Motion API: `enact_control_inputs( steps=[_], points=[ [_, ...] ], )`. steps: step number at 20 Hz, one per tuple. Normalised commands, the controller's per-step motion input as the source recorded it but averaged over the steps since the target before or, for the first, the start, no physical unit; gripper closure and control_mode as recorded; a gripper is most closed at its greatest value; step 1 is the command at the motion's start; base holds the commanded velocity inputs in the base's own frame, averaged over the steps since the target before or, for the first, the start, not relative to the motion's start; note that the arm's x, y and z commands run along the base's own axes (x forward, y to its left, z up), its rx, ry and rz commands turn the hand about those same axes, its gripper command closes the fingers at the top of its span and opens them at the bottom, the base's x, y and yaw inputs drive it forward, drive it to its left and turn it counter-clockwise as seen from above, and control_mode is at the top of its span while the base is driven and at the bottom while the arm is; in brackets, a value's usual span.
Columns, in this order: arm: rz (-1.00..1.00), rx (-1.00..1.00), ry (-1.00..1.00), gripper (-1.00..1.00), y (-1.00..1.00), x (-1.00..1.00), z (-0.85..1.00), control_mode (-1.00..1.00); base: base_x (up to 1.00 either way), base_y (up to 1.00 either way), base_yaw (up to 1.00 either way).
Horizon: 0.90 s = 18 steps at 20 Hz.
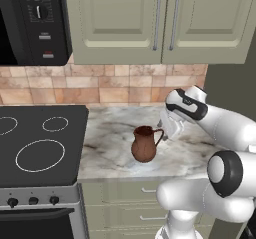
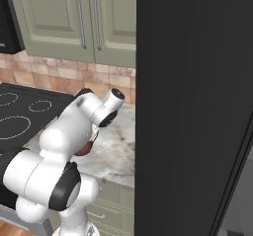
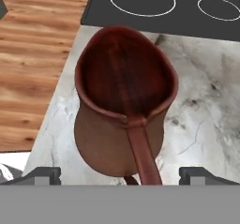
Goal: Move the beet and hot dog from the top shelf to the second highest shelf to make space. Then, place the pitcher from the counter on the cleared top shelf.
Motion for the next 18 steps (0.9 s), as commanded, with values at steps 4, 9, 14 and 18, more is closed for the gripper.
enact_control_inputs(
  steps=[4, 9, 14, 18],
  points=[
    [0.04, 0.00, 0.00, -1.00, 0.25, 0.00, -0.02, -1.00, 0.00, 0.00, 0.00],
    [0.04, 0.00, 0.00, -1.00, 0.09, 0.04, -0.13, -1.00, 0.00, 0.00, 0.00],
    [0.05, 0.00, 0.00, -1.00, 0.01, 0.03, -0.24, -1.00, 0.00, 0.00, 0.00],
    [0.04, 0.00, 0.00, -1.00, 0.00, 0.03, -0.12, -1.00, 0.00, 0.00, 0.00]
  ],
)
